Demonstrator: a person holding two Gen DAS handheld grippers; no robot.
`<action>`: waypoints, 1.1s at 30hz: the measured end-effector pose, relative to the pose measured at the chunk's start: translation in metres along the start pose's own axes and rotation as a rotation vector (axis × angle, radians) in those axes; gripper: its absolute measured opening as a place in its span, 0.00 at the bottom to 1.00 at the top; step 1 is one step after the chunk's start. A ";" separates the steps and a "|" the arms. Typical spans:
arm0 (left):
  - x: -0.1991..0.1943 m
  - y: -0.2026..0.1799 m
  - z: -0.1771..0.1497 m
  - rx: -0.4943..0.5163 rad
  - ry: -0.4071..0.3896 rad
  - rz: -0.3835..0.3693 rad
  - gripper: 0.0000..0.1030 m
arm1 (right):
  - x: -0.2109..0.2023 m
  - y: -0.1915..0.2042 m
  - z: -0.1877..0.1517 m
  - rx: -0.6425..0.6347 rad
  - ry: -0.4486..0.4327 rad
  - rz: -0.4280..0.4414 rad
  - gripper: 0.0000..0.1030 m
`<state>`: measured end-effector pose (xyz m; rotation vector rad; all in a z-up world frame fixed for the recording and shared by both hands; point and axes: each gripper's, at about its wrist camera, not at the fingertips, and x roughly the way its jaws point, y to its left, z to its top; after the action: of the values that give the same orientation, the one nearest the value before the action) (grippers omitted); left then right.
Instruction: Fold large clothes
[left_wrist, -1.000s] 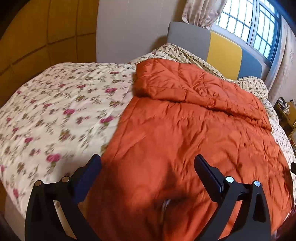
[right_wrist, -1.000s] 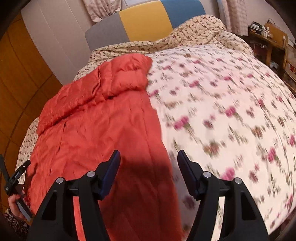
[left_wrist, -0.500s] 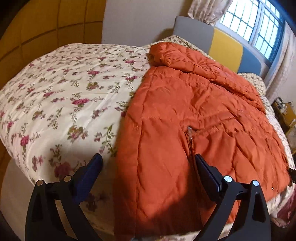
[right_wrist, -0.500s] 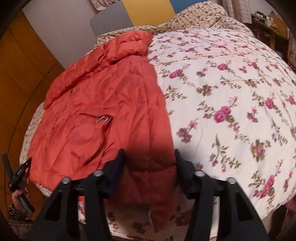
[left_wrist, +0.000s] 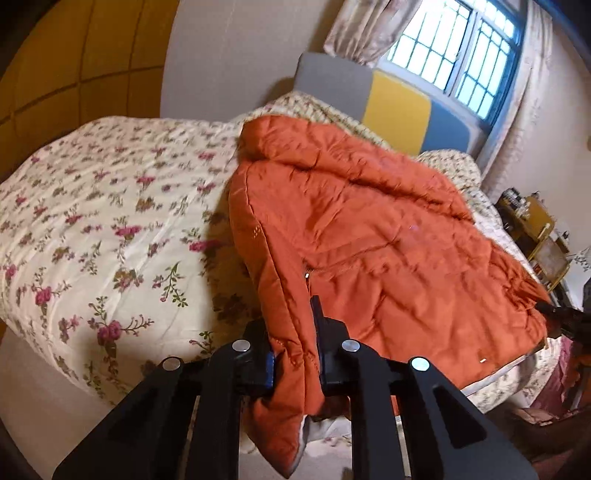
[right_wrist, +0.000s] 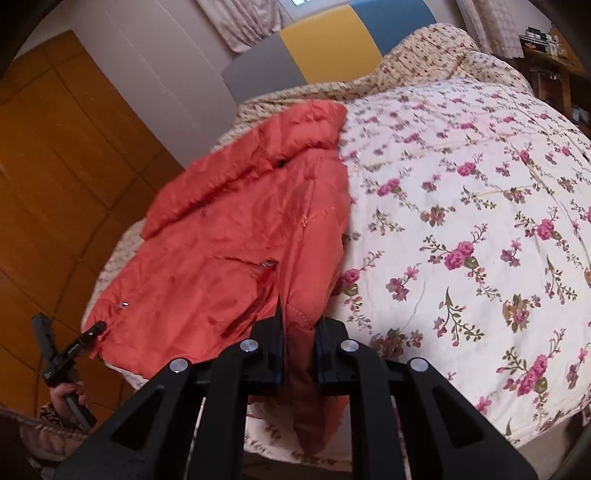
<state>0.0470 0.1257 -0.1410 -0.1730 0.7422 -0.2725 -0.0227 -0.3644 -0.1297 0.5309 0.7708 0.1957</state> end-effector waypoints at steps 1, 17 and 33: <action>-0.006 -0.002 0.001 -0.004 -0.007 -0.011 0.12 | -0.006 0.002 -0.001 -0.008 -0.007 0.009 0.10; -0.040 -0.023 0.080 -0.060 -0.153 -0.198 0.12 | -0.022 0.029 0.081 0.012 -0.142 0.162 0.10; 0.100 0.015 0.202 -0.154 -0.089 -0.109 0.13 | 0.116 -0.045 0.209 0.329 -0.090 0.061 0.14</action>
<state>0.2586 0.1216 -0.0621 -0.3703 0.6659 -0.3097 0.2056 -0.4414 -0.0999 0.8700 0.7034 0.0999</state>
